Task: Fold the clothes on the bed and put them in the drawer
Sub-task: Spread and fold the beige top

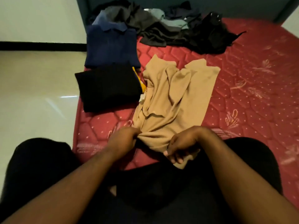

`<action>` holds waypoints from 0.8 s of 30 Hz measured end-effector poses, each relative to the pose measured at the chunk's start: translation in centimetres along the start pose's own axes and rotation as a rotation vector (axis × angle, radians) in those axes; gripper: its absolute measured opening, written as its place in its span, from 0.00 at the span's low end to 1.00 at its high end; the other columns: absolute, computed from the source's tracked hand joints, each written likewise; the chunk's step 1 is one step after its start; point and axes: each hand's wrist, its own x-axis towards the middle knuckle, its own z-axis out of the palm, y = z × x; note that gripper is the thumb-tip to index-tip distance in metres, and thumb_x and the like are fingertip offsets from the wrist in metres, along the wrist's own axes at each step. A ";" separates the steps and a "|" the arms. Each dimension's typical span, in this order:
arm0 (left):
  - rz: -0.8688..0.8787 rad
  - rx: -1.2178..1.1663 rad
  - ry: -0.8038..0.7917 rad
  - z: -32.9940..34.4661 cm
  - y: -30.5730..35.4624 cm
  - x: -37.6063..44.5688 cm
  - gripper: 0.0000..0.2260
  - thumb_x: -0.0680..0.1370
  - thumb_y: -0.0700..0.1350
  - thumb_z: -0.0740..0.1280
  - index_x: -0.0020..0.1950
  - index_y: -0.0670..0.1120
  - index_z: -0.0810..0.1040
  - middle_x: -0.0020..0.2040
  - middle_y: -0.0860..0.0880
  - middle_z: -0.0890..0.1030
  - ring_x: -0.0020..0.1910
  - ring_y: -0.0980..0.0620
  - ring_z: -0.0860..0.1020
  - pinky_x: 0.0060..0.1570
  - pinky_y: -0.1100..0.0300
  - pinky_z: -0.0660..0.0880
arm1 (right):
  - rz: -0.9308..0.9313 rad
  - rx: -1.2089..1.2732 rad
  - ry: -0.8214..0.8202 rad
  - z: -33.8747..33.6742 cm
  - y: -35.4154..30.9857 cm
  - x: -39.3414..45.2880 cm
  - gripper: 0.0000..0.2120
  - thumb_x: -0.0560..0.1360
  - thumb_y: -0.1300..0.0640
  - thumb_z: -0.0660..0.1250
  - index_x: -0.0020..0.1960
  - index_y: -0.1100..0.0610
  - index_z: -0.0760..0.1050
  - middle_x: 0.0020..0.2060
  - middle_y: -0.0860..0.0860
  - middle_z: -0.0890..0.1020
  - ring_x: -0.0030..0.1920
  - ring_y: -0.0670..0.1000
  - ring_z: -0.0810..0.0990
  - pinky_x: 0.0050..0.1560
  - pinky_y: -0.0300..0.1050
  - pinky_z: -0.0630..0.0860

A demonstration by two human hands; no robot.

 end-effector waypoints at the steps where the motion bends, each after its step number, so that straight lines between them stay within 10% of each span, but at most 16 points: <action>1: -0.014 0.010 -0.047 -0.3 -0.4 -0.7 0.09 0.74 0.41 0.65 0.50 0.51 0.82 0.47 0.50 0.83 0.47 0.49 0.80 0.49 0.52 0.78 | 0.002 -0.001 -0.023 0.9 -0.7 -0.1 0.19 0.81 0.44 0.59 0.43 0.58 0.77 0.31 0.51 0.77 0.24 0.47 0.69 0.22 0.35 0.66; 5: -0.052 0.058 -0.452 -1.6 -0.9 -2.2 0.05 0.74 0.42 0.70 0.49 0.49 0.83 0.44 0.51 0.82 0.44 0.50 0.81 0.46 0.55 0.79 | -0.161 0.172 0.090 1.3 -0.7 -1.1 0.19 0.82 0.49 0.58 0.42 0.61 0.77 0.33 0.55 0.78 0.25 0.46 0.71 0.23 0.35 0.67; 9: -0.174 -0.173 -0.817 -4.5 -0.9 -3.6 0.13 0.75 0.47 0.73 0.60 0.51 0.81 0.46 0.52 0.84 0.42 0.53 0.82 0.42 0.56 0.80 | -0.415 0.171 0.925 0.4 -0.4 1.2 0.12 0.76 0.54 0.69 0.37 0.61 0.78 0.29 0.51 0.77 0.30 0.48 0.74 0.32 0.41 0.69; 14: -0.298 -0.459 0.275 -3.1 -1.5 -1.5 0.06 0.78 0.43 0.69 0.53 0.44 0.82 0.40 0.54 0.81 0.34 0.64 0.77 0.35 0.68 0.75 | -0.457 -0.110 0.993 1.3 -2.0 6.5 0.11 0.75 0.54 0.69 0.57 0.51 0.79 0.52 0.50 0.78 0.51 0.51 0.79 0.53 0.50 0.78; 18: -0.343 -0.296 0.098 0.6 -2.1 -0.9 0.19 0.74 0.51 0.72 0.64 0.49 0.76 0.54 0.49 0.80 0.49 0.52 0.79 0.52 0.53 0.78 | -0.366 -0.486 1.087 1.7 -2.0 7.6 0.14 0.77 0.48 0.64 0.62 0.46 0.77 0.54 0.47 0.78 0.54 0.52 0.74 0.55 0.49 0.72; 24: -0.448 -0.678 0.228 0.6 -0.9 -0.5 0.03 0.75 0.40 0.70 0.43 0.41 0.78 0.37 0.46 0.80 0.34 0.50 0.77 0.32 0.60 0.75 | -0.438 -0.459 0.921 1.7 -2.3 6.3 0.07 0.76 0.55 0.65 0.51 0.51 0.81 0.46 0.47 0.78 0.50 0.50 0.75 0.51 0.46 0.72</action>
